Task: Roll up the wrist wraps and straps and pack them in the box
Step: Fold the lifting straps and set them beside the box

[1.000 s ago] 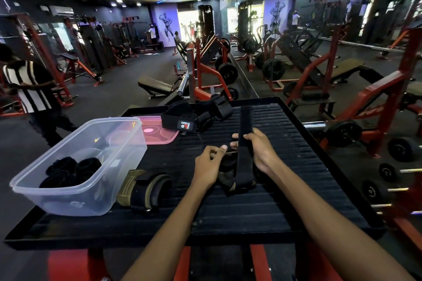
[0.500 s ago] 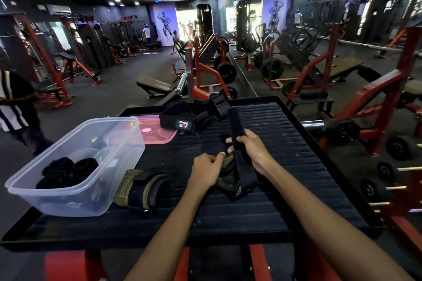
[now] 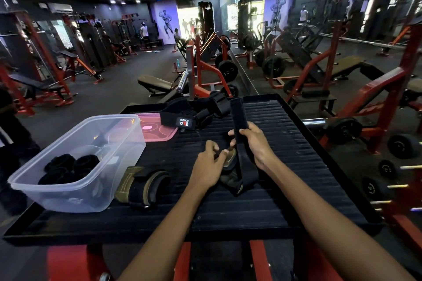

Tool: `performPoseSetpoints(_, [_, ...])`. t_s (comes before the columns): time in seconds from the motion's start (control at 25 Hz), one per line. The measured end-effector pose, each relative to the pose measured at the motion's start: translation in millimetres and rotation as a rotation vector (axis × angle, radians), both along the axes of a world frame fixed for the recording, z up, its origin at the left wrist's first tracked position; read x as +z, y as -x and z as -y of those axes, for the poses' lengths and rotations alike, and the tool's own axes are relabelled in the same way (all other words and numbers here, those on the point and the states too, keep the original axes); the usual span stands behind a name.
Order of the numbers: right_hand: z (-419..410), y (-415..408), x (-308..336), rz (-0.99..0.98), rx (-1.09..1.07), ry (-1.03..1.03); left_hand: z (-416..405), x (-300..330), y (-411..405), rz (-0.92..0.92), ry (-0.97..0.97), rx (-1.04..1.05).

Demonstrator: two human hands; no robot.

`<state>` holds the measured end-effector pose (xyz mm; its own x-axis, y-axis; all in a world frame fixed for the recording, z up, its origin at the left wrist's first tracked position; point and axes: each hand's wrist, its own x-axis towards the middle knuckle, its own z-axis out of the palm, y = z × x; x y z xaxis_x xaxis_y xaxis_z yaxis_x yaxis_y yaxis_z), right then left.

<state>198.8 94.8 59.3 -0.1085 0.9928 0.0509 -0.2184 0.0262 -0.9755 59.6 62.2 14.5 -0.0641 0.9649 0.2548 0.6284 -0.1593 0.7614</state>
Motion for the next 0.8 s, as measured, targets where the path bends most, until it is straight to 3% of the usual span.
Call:
performPoseSetpoints(0.36, [-5, 0, -1, -0.067, -0.103, -0.053, -6, 4, -4, 0.379, 0.015, 0.129])
performPoseSetpoints(0.52, [-7, -7, 1, -0.089, -0.138, 0.006, -9, 3, 1, 0.463, -0.04, 0.264])
performPoseSetpoints(0.8, [-2, -7, 3, 0.057, -0.096, -0.017, -9, 7, -1, 0.536, -0.14, 0.318])
